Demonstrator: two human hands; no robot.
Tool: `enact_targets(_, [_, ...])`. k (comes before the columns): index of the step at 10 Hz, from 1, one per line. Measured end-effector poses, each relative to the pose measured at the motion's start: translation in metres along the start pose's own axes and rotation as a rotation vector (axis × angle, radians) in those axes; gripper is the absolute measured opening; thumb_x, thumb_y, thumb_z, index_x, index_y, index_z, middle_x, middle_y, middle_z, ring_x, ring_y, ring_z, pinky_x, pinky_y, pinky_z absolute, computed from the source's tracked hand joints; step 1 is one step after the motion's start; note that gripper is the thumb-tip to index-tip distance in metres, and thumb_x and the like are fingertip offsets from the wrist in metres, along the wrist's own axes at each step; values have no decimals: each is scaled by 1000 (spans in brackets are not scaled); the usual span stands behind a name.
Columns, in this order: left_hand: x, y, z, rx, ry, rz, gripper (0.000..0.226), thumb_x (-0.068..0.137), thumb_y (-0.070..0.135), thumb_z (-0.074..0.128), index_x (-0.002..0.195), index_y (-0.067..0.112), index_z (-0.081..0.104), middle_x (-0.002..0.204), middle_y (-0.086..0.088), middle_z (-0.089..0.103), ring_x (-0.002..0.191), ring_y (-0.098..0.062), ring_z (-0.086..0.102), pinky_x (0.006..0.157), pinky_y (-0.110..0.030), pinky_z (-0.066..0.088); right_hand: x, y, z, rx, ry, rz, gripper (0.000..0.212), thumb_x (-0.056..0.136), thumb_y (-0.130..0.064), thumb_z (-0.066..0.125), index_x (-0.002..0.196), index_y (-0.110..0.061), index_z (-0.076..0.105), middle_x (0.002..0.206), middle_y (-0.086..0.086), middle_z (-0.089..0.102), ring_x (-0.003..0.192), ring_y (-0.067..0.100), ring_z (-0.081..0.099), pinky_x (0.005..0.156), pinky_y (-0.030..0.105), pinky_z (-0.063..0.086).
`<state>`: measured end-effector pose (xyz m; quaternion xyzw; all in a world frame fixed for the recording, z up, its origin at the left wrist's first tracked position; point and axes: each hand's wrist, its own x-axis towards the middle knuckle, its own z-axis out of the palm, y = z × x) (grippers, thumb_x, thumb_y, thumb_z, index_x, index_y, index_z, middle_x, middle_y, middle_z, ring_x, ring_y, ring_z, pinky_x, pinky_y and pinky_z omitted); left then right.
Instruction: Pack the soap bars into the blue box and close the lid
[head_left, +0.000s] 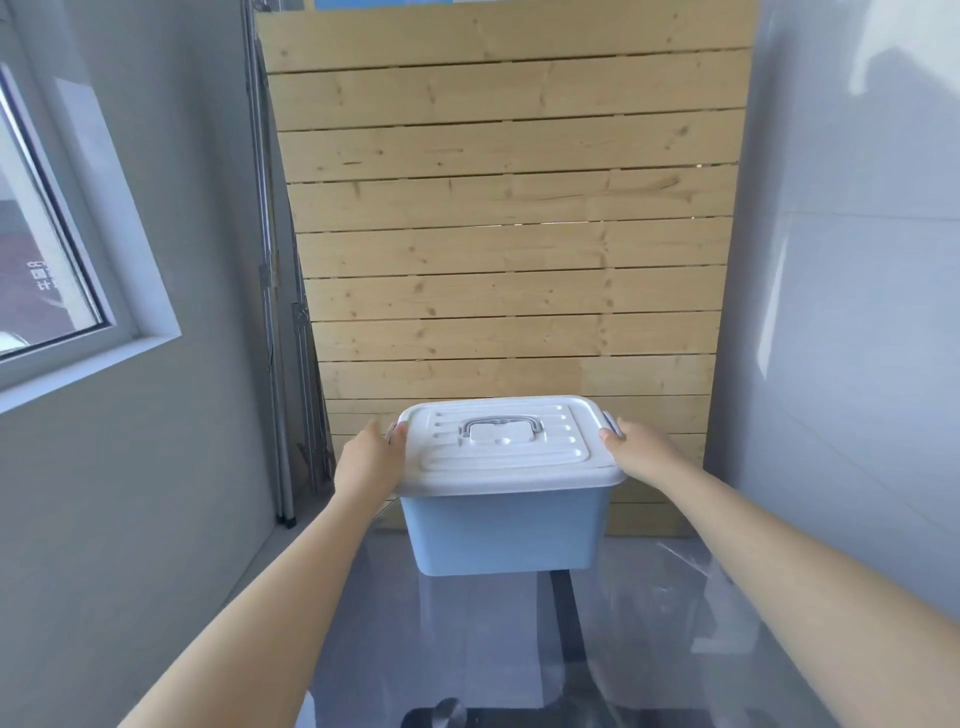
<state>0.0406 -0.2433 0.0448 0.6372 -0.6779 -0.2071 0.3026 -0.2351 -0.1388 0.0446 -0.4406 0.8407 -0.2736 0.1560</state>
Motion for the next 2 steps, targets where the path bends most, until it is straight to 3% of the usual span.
enact_targets(1, [-24,6,-1,55,35,134,44,95,38,32,122,9,52,112,-14,63,100,-32,55,85,-43,48,-25,12,-6,74,60,-60,57,96,-37,37,147,-13,26,152,6,33,136,27,35,100,34,34])
enact_targets(2, [-47,23,1,86,51,245,47,97,35,33,138,13,43,134,-14,52,120,-33,49,102,-43,35,-43,12,-13,112,184,-137,54,95,-37,40,144,-16,34,148,5,40,132,26,42,101,38,38])
